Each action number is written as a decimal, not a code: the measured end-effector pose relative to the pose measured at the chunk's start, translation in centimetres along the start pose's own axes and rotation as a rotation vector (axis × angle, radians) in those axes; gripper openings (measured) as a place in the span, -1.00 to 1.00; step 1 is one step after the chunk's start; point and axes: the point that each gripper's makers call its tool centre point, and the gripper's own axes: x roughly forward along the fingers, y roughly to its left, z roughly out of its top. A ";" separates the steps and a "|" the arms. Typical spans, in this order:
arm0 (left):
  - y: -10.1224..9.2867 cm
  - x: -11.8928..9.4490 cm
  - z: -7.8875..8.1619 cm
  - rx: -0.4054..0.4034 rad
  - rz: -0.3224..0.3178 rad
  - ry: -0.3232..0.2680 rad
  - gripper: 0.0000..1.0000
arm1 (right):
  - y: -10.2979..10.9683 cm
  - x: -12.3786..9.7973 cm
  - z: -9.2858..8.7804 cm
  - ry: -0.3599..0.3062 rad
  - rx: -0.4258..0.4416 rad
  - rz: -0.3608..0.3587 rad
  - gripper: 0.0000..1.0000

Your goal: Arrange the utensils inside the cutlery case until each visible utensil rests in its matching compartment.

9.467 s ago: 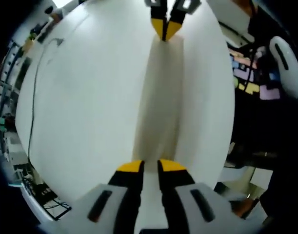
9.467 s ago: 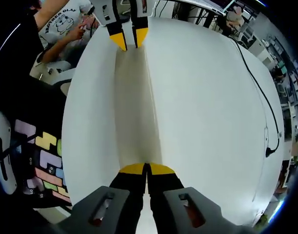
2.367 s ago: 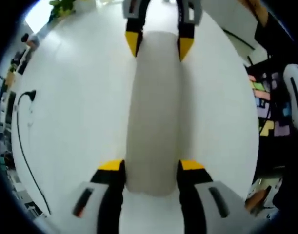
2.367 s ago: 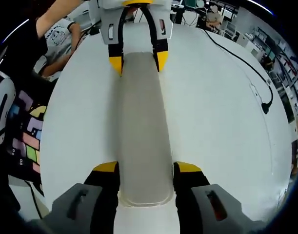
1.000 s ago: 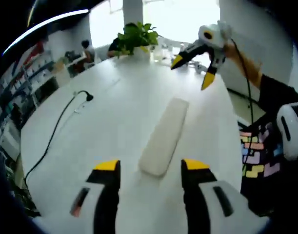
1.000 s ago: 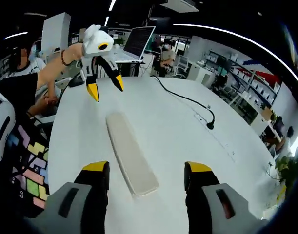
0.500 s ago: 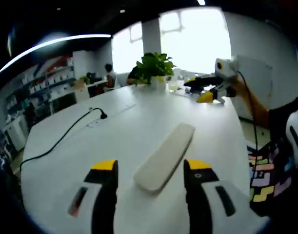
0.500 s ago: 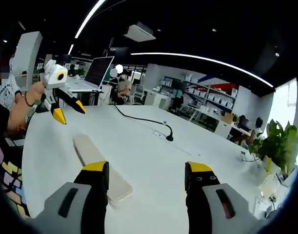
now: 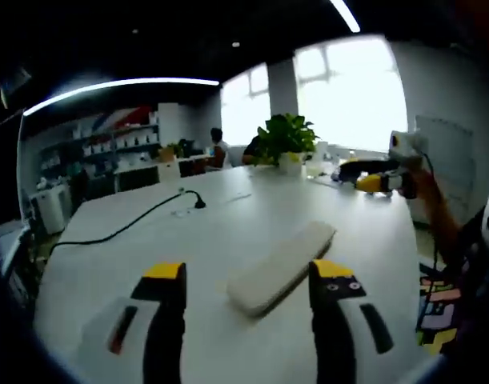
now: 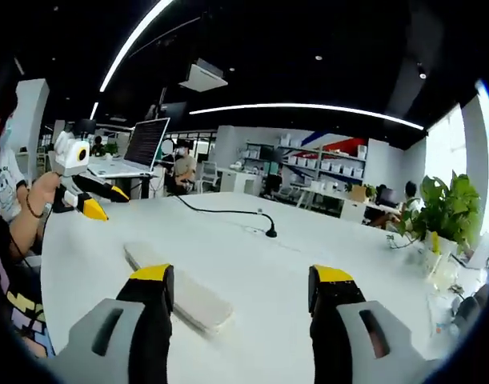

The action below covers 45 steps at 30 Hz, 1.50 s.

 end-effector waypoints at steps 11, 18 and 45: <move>-0.3 -4.7 3.9 -0.015 0.096 -0.159 0.60 | -3.8 -4.3 1.6 -0.112 0.028 -0.211 0.75; -1.2 -5.6 4.7 0.015 0.128 -0.181 0.88 | -4.1 -5.5 3.1 -0.157 0.001 -0.229 0.91; -0.8 -9.6 7.3 0.062 0.237 -0.317 0.97 | -5.1 -11.5 5.3 -0.228 -0.013 -0.310 0.99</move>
